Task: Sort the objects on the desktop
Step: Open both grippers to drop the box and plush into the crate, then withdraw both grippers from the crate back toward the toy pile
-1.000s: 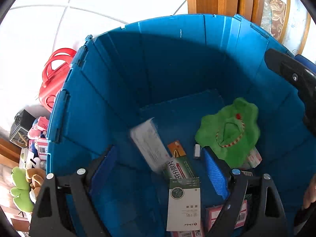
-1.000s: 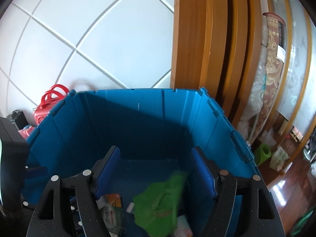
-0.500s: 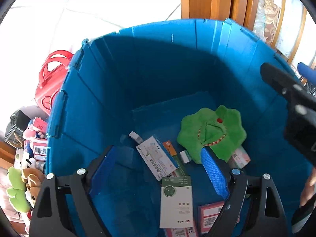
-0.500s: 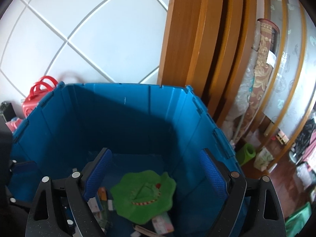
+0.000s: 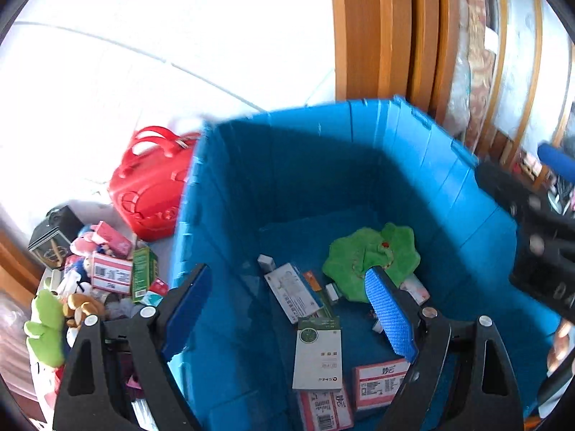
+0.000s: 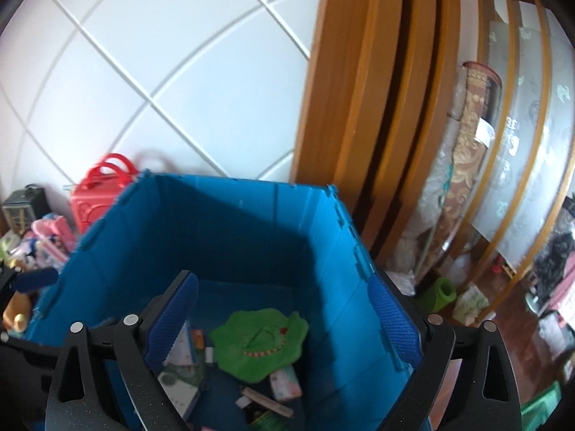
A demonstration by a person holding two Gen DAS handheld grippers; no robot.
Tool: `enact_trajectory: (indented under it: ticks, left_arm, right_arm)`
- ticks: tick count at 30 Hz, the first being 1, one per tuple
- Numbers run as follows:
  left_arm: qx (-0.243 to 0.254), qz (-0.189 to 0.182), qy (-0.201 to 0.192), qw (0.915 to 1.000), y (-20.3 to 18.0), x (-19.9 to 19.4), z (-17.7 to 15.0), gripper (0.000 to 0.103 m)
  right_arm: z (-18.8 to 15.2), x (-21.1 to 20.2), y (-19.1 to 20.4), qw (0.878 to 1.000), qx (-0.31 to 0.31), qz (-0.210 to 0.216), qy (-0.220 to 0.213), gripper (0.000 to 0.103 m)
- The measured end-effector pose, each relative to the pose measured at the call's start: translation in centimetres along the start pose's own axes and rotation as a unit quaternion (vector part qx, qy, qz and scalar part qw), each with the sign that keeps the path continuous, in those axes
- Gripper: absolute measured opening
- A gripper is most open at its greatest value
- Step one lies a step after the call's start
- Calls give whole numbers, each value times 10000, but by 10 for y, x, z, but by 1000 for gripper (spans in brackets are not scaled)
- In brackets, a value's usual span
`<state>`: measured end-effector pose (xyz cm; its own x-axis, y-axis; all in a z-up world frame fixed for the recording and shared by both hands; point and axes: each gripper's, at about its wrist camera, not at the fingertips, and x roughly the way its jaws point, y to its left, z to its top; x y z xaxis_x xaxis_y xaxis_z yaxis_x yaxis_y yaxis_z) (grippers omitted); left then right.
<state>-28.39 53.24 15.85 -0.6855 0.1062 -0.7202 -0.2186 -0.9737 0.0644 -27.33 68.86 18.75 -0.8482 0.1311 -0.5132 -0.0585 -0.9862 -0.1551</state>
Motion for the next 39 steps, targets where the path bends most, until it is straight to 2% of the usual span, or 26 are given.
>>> enact_trajectory:
  ticks: [3,7,10,17,22,32,39]
  left_arm:
    - [-228,-124,-231,9994,10,-23,-8,88]
    - [-255,5,-620,9977,12,-50,-20,88]
    - [-296,-66,-928,9952,14,-69,-31,88]
    - [-545,188,-1559,9861,30,-105,-64,88]
    - [-769,607,-1866,9775,49,-125,-96,88]
    - [-1274,1304,-1976,9632,101,-151,-157,88]
    - [-1507,1706,-2003,9529,148,-165,-190,88]
  right_arm:
    - [-4,-21,1,9997,-26,154,-161,103]
    - [-14,-45,3,9990,-13,261,-372,103]
    - [-22,-60,6,9981,21,358,-502,103]
    - [-47,-91,13,9940,184,673,-837,103]
    - [-68,-103,31,9901,255,1003,-952,103]
    - [-94,-127,108,9779,-214,1647,-1272,103]
    - [-92,-145,170,9690,-497,1940,-1448,103]
